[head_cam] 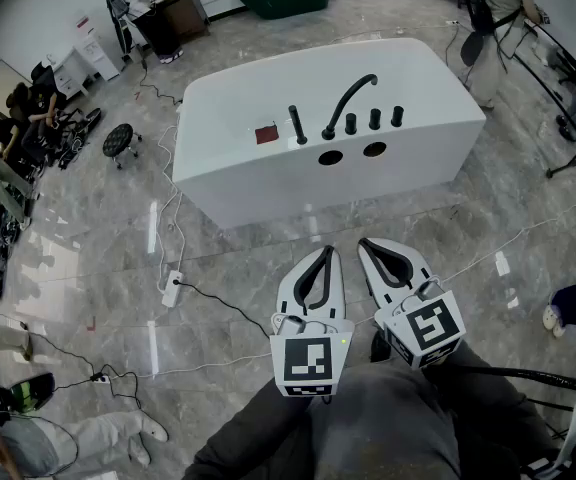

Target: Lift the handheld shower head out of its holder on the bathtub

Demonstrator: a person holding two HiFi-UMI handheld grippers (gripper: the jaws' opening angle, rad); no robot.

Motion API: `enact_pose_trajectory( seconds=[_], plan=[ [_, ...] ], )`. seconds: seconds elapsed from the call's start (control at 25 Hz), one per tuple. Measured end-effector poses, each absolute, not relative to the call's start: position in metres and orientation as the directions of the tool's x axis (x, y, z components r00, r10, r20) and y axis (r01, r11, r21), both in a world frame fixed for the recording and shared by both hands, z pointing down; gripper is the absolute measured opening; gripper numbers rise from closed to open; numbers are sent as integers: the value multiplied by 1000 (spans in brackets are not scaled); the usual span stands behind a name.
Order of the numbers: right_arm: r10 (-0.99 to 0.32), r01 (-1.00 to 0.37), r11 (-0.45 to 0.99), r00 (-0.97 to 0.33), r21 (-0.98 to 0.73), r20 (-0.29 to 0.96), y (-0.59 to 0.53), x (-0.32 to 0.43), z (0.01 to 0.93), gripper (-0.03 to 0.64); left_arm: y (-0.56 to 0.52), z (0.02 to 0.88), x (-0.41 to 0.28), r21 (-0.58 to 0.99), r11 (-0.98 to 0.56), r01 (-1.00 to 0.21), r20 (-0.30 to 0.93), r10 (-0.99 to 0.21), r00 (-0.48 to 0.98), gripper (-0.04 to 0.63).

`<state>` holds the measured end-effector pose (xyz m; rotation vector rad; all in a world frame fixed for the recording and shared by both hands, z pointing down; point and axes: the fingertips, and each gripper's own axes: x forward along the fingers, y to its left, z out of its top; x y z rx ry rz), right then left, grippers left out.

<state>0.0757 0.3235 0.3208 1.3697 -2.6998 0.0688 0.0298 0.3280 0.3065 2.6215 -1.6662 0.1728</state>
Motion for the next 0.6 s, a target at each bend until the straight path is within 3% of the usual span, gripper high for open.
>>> enact_pose_trajectory(
  seconds=[0.6],
  plan=[
    [-841,-847,530,-530,-29,110,341,53,325,3,342,314,-13,-5,-433,-901,120,-895,430,3]
  ],
)
